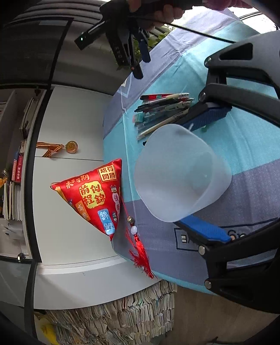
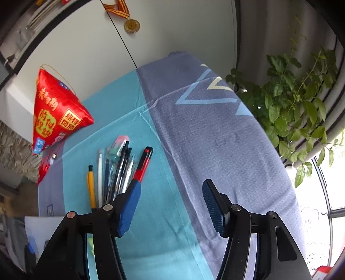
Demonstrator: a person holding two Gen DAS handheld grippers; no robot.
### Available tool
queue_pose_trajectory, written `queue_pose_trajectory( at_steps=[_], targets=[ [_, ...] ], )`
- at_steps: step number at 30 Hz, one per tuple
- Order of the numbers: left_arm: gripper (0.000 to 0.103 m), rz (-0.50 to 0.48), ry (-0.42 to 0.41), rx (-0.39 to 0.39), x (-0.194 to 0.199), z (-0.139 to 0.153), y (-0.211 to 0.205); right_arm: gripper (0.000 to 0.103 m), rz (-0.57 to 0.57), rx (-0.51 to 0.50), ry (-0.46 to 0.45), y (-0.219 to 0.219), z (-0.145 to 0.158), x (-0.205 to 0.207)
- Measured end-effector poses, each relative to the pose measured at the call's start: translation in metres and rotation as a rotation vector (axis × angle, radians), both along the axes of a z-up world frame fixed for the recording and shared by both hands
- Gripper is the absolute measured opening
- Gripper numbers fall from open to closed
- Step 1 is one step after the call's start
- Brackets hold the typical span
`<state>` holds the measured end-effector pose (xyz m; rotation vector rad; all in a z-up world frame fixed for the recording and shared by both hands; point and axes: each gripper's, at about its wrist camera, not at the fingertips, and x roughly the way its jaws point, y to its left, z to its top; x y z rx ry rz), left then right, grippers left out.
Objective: Organize stationery
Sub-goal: 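Lower the right gripper onto the pen bundle and grasp the red pen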
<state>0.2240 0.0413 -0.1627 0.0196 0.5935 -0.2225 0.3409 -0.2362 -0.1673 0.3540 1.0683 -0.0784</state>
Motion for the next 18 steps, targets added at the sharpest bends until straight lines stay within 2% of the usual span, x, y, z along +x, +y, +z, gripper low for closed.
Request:
queue_pose_trajectory(
  at_steps=[7,11,13,18],
  targets=[
    [0.08,-0.084,-0.048,-0.062,-0.008,0.001,0.003,0.062,-0.026,0.035,0.06,0.008,-0.015,0.036],
    [0.074,-0.09,-0.052,-0.052,-0.007,-0.005,0.005,0.047,-0.015,0.012,0.074,0.018,-0.017,0.05],
    [0.072,-0.104,-0.038,-0.073,-0.006,-0.006,0.009,0.043,-0.012,0.006,0.09,0.022,-0.02,0.054],
    [0.072,-0.118,-0.03,-0.128,-0.004,-0.006,0.015,0.042,-0.008,0.03,0.122,0.027,-0.028,0.061]
  ],
)
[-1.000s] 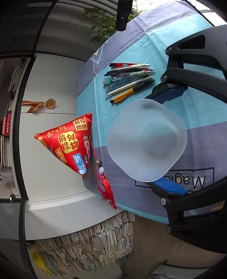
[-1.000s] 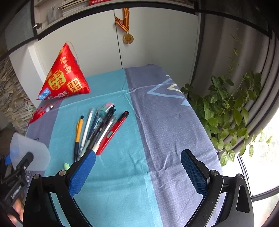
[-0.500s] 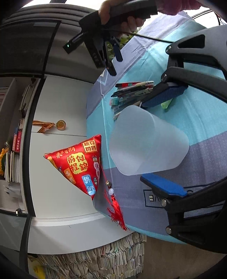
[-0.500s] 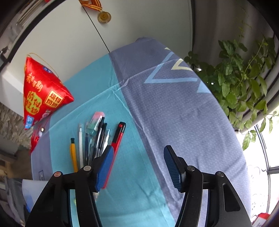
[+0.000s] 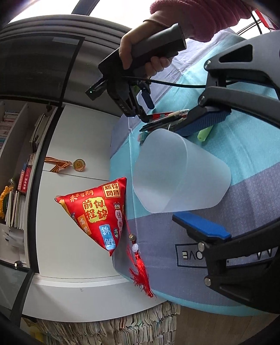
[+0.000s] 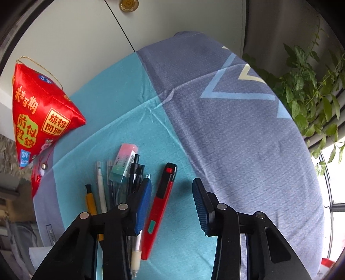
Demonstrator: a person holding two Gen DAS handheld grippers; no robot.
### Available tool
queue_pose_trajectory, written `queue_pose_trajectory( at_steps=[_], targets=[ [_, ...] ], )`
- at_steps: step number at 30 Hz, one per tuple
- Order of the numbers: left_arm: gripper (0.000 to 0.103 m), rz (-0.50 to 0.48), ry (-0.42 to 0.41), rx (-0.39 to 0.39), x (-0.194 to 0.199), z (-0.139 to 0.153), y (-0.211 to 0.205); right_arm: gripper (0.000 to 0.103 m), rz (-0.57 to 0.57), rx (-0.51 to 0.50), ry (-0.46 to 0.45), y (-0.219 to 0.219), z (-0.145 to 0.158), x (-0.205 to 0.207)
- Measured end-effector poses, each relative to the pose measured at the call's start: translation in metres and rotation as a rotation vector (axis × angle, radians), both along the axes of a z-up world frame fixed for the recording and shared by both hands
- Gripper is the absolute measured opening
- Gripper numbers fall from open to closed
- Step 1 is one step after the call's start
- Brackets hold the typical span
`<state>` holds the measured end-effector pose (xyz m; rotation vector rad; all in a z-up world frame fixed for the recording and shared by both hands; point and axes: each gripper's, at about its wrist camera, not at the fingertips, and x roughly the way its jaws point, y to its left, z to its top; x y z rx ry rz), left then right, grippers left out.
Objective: Organize stationery
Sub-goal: 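Lower the right gripper onto the pen bundle and grasp the red pen, then lift the red pen with the right gripper and drop it into the cup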
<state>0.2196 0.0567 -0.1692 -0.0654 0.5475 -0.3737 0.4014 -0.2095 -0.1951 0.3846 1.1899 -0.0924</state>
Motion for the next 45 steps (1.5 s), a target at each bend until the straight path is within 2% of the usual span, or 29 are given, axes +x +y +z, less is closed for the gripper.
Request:
queue_pose_trajectory(
  at_steps=[7,9,11,12,19,24,25,28,30,33,41,45],
  targets=[
    [0.072,-0.003,0.005,0.005,0.0,-0.001,-0.001,0.041,-0.009,-0.023,-0.004,0.006,0.001,0.007],
    [0.072,-0.004,0.01,0.006,0.001,-0.001,-0.001,0.036,0.002,-0.046,-0.014,0.01,0.003,0.007],
    [0.072,-0.006,0.011,0.006,0.0,-0.001,-0.001,0.025,0.003,-0.068,-0.016,0.012,0.006,0.005],
    [0.072,-0.006,0.011,0.005,0.0,-0.001,-0.001,0.023,0.003,-0.08,-0.011,0.011,0.006,0.005],
    [0.072,-0.008,0.011,0.007,0.001,-0.002,-0.001,0.022,-0.034,-0.01,0.02,0.001,0.001,0.01],
    [0.072,-0.017,0.014,0.004,0.002,-0.002,-0.002,0.022,0.017,-0.092,0.029,0.015,-0.002,0.017],
    [0.072,-0.02,0.014,0.004,0.002,-0.002,-0.003,0.018,0.031,-0.109,0.022,0.017,-0.002,0.017],
    [0.072,-0.028,0.013,0.002,0.001,-0.002,-0.003,0.014,0.043,-0.052,0.005,0.013,-0.002,0.013],
    [0.072,-0.03,0.014,0.001,0.001,-0.002,-0.003,0.014,0.051,-0.029,-0.027,0.01,0.006,0.003],
    [0.072,-0.034,0.017,-0.002,0.002,-0.002,-0.003,0.014,0.109,-0.06,-0.119,0.016,0.031,-0.022],
    [0.072,-0.038,0.036,-0.001,0.005,-0.004,-0.004,0.015,0.332,-0.069,-0.431,0.058,0.121,-0.105],
    [0.072,-0.038,0.036,-0.001,0.005,-0.004,-0.004,0.014,0.413,-0.065,-0.564,0.085,0.154,-0.129]
  ],
)
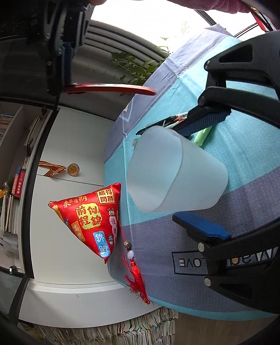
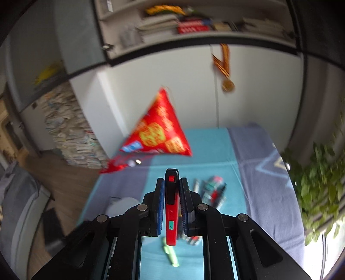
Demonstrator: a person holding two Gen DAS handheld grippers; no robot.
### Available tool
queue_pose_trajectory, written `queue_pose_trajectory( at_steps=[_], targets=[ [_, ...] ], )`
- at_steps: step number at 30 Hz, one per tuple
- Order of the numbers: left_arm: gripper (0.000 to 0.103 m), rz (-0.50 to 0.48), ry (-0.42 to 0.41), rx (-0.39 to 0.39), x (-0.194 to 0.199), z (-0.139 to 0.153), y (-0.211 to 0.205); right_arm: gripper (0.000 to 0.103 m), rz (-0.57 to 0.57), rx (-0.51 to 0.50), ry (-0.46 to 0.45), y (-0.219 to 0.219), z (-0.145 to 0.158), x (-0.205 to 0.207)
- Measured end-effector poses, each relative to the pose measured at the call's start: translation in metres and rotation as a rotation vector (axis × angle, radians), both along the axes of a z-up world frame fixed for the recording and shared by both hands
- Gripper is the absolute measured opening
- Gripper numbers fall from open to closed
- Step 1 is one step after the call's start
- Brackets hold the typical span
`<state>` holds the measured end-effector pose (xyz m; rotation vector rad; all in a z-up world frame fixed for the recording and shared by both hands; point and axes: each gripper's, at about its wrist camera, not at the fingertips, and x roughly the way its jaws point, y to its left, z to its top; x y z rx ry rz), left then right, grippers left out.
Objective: Organize stationery
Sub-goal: 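Lift the red pen with the right gripper and drop it into the cup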
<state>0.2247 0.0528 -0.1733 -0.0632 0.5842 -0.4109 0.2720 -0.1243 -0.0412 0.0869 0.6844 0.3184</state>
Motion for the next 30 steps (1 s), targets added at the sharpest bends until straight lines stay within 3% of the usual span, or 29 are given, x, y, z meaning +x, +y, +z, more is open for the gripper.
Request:
queue_pose_trajectory(
  at_steps=[4,14,21,30],
  targets=[
    [0.072,0.0,0.0,-0.001,0.0,0.0,0.0,0.014,0.079,-0.007,-0.072,0.032,0.01,-0.006],
    [0.072,0.0,0.001,-0.001,0.0,0.0,0.0,0.014,0.129,-0.02,-0.076,0.067,-0.007,0.011],
    [0.072,0.0,0.0,-0.001,0.0,0.0,0.0,0.015,0.135,-0.084,-0.025,0.069,-0.029,0.01],
    [0.072,0.0,0.001,-0.002,0.001,0.0,0.0,0.015,0.145,-0.088,0.069,0.067,-0.051,0.011]
  ],
)
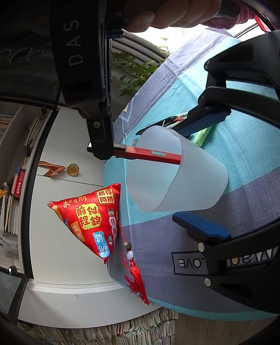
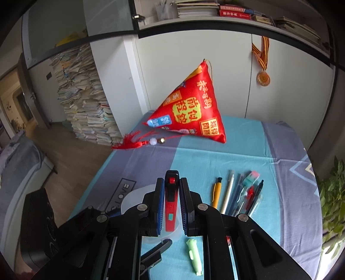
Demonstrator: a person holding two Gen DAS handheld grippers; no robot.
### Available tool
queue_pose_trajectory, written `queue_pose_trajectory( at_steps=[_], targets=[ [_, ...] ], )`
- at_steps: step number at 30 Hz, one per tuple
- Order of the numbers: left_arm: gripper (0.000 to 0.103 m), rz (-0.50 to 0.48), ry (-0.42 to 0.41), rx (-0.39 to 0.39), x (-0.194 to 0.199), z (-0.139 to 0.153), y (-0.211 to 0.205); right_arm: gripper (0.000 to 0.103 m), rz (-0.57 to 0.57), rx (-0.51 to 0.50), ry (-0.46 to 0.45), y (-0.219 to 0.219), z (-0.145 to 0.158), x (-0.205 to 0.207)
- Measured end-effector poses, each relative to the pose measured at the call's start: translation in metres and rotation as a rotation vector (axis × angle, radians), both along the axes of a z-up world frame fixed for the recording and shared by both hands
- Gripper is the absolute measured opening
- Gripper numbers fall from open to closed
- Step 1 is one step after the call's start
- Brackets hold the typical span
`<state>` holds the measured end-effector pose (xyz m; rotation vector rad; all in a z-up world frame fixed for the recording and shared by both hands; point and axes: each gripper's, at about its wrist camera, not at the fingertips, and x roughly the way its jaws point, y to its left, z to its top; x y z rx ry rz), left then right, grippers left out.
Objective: Organize stationery
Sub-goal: 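Lift the red pen with the right gripper and drop it into the cup, then return the right gripper to the pens and grasp a black pen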
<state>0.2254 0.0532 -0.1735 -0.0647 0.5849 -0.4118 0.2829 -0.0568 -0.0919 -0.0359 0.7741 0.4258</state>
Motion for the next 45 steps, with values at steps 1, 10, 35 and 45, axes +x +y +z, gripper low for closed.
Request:
queue_pose_trajectory(
  at_steps=[1,10,35,45],
  targets=[
    [0.072,0.0,0.0,0.0,0.0,0.0,0.0,0.015,0.001,-0.002,0.003,0.0,-0.001,-0.001],
    [0.072,0.0,0.0,0.0,0.0,0.0,0.0,0.015,-0.001,0.014,0.022,-0.008,0.0,-0.006],
    [0.072,0.0,0.003,0.0,0.001,-0.001,0.0,0.015,-0.472,0.08,0.381,-0.141,-0.076,0.106],
    [0.071,-0.003,0.001,0.002,-0.001,-0.001,-0.002,0.015,-0.457,0.077,0.422,-0.127,-0.088,0.137]
  ],
)
